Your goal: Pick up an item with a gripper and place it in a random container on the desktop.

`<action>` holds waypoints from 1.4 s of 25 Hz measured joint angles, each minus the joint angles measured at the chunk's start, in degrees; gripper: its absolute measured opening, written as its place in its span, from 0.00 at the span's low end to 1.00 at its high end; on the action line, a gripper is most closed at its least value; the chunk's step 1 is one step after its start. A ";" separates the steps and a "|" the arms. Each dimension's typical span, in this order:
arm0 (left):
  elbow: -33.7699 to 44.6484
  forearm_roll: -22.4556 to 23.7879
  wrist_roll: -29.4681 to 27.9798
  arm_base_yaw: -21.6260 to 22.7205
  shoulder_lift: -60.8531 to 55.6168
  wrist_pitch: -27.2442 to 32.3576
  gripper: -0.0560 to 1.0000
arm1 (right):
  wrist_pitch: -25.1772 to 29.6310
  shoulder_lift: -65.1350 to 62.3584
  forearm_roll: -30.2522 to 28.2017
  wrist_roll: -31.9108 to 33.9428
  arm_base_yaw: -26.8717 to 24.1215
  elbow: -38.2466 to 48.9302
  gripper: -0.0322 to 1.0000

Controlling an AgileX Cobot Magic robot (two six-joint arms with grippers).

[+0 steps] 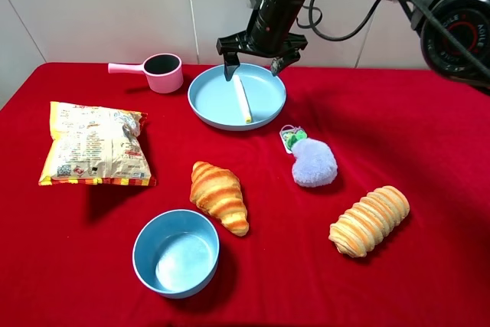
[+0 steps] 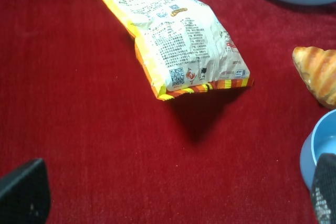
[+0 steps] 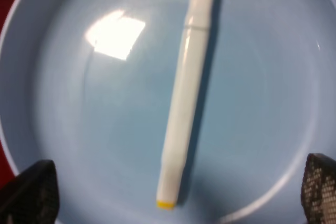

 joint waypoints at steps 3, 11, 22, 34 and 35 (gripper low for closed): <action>0.00 0.00 0.00 0.00 0.00 0.00 1.00 | 3.31 -1.14 -0.34 -0.54 0.00 0.00 0.70; 0.00 0.00 0.00 0.00 0.00 0.00 1.00 | 11.03 -4.31 -1.09 -2.36 0.00 0.00 0.70; 0.00 0.00 0.00 0.00 0.00 0.00 1.00 | 11.33 -11.75 -1.25 -2.36 0.00 1.39 0.70; 0.00 0.00 0.00 0.00 0.00 0.00 1.00 | 11.33 -25.94 -0.87 -2.36 0.00 17.68 0.70; 0.00 0.00 0.00 0.00 0.00 0.00 1.00 | 11.33 -27.38 -0.75 -2.36 0.00 19.30 0.70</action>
